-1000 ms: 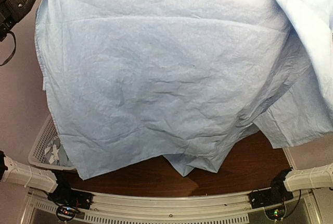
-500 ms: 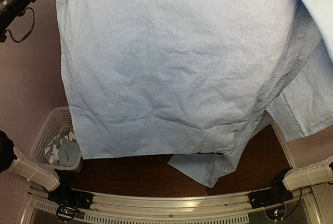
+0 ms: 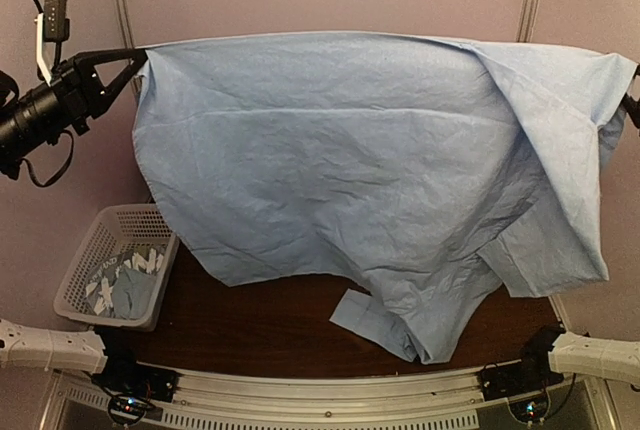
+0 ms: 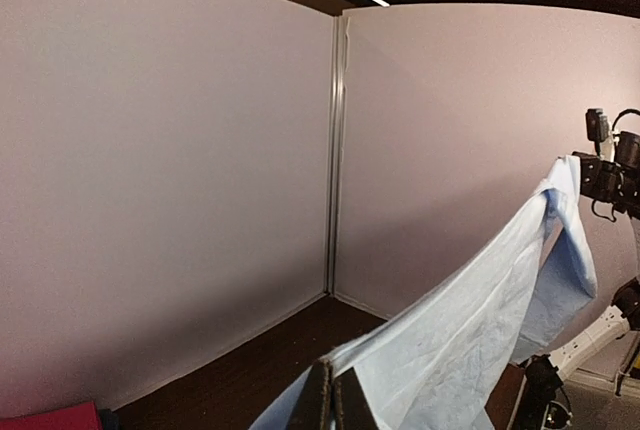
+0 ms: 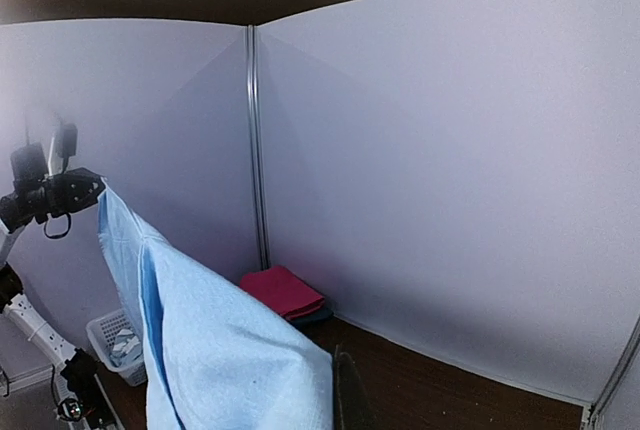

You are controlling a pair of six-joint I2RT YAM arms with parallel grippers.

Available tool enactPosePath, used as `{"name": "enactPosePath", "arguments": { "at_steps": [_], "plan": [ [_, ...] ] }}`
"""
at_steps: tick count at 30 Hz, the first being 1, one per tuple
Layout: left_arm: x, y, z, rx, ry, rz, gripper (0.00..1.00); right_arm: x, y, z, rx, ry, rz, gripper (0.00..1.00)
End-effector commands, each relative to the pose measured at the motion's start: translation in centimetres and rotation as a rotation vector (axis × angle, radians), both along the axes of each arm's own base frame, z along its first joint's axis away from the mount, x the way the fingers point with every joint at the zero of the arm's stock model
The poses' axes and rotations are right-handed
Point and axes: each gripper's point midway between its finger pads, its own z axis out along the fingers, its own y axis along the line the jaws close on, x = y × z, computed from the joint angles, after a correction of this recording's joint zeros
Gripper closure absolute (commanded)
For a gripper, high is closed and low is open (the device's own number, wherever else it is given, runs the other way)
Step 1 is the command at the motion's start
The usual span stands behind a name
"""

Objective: Fold and stack the mixed laundry pile
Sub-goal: Flatten out the crumpled shirt at the center of the board.

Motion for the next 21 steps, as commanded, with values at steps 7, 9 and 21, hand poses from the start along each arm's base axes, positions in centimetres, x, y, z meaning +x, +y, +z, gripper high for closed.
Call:
{"name": "enactPosePath", "arguments": {
  "at_steps": [7,9,21],
  "plan": [
    [9.3,2.8,-7.9,0.111,0.193,0.495,1.00,9.0,0.5,-15.7,-0.035,0.335,-0.226,1.00],
    [11.1,2.5,-9.9,0.162,0.226,0.552,1.00,10.5,-0.3,-18.1,-0.044,0.372,-0.310,1.00],
    [25.6,2.1,-24.7,0.223,0.490,0.604,1.00,24.2,-2.9,-27.4,-0.131,0.497,-0.647,1.00]
  ]
}}
